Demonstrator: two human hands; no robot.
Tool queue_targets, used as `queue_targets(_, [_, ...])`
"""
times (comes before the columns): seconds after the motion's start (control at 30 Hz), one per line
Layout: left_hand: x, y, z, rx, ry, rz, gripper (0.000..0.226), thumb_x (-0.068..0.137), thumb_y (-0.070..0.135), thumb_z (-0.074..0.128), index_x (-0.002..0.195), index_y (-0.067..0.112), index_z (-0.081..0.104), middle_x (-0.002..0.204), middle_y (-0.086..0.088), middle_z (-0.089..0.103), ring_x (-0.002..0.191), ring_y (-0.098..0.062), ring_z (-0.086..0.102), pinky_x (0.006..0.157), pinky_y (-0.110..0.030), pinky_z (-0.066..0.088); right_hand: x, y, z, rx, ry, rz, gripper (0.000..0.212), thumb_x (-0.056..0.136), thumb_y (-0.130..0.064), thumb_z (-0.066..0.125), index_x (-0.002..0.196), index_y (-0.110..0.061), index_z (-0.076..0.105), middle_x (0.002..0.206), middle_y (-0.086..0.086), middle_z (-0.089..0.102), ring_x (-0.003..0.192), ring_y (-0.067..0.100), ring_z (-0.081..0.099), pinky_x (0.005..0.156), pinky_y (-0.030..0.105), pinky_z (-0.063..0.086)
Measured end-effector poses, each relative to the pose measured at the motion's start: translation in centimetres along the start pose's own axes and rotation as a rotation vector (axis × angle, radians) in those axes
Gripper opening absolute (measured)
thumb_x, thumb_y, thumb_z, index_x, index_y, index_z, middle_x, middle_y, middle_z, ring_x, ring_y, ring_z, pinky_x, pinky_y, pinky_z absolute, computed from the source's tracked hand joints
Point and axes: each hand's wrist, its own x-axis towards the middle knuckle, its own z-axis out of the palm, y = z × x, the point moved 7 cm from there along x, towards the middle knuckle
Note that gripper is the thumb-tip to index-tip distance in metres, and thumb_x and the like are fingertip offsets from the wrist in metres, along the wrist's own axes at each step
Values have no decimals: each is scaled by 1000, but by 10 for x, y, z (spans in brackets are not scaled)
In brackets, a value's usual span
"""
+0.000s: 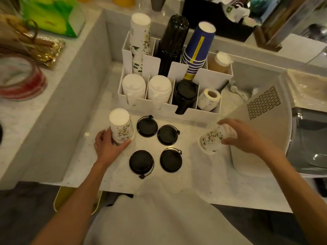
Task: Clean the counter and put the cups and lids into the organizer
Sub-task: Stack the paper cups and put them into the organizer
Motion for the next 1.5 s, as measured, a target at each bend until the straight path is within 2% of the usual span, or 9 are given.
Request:
queue_targets(0.13, [-4, 0, 1, -25, -37, -58, 92, 69, 61, 78, 143, 21, 40, 151, -12, 36, 143, -31, 27, 117, -53, 27, 6, -99, -45, 170, -104, -286, 61, 81, -21, 75, 121, -54, 44, 125, -17, 46, 112, 10, 50, 77, 22, 50])
queue_targets(0.27, [-10, 7, -2, -36, -34, -94, 97, 71, 60, 76, 149, 23, 33, 157, -10, 30, 147, -30, 20, 119, -50, 24, 20, -214, -64, 167, -163, -552, 64, 82, -12, 73, 120, -54, 42, 128, -17, 41, 123, 15, 43, 100, 39, 46])
queue_targets(0.5, [-17, 12, -1, -95, -121, -128, 103, 71, 63, 75, 153, 30, 21, 164, -5, 13, 151, -21, 9, 119, -39, 19, 23, -350, -28, -205, -272, -945, 66, 81, 4, 67, 118, -47, 46, 131, -11, 37, 121, 20, 42, 98, 40, 43])
queue_targets(0.73, [-17, 11, -3, -118, -84, -123, 100, 70, 56, 79, 152, 28, 27, 163, -1, 19, 151, -18, 10, 118, -35, 20, 43, -350, 53, -440, -347, -991, 64, 82, 7, 62, 123, -39, 47, 139, -2, 35, 129, 28, 40, 97, 41, 46])
queue_targets(0.83, [-17, 13, -2, -131, -79, -106, 97, 71, 50, 81, 150, 26, 31, 161, -1, 25, 151, -18, 9, 119, -36, 20, 44, -339, 72, -482, -256, -1036, 69, 82, 6, 62, 130, -39, 42, 147, -1, 27, 132, 31, 37, 93, 35, 46])
queue_targets(1.0, [-19, 11, -2, -165, -52, -104, 99, 70, 46, 84, 151, 23, 30, 162, -6, 18, 149, -20, 16, 120, -37, 25, 47, -339, 66, -361, -344, -991, 71, 89, -27, 66, 147, -41, 27, 160, -1, 12, 144, 26, 20, 114, 43, 27])
queue_targets(1.17, [-18, 12, -1, -158, -42, -90, 101, 71, 49, 82, 152, 23, 28, 162, -6, 20, 150, -21, 13, 120, -40, 24, 43, -363, 45, -224, -92, -1073, 75, 90, -65, 43, 153, -33, 18, 161, 0, 18, 148, 21, 10, 118, 40, 14])
queue_targets(1.33, [-19, 14, -3, -134, -46, -70, 102, 71, 52, 81, 151, 19, 27, 160, -7, 22, 149, -23, 18, 119, -42, 28, 49, -352, 92, -471, -4, -1053, 81, 90, -69, 33, 154, -30, 4, 164, 2, 2, 150, 25, 1, 119, 50, 13])
queue_targets(1.5, [-19, 14, -3, -145, -37, -69, 104, 69, 50, 83, 151, 19, 27, 156, -8, 26, 142, -23, 31, 114, -40, 37, 52, -352, 91, -256, 137, -1062, 72, 91, -72, 26, 152, -40, 8, 163, 6, 3, 149, 29, 3, 119, 51, 13])
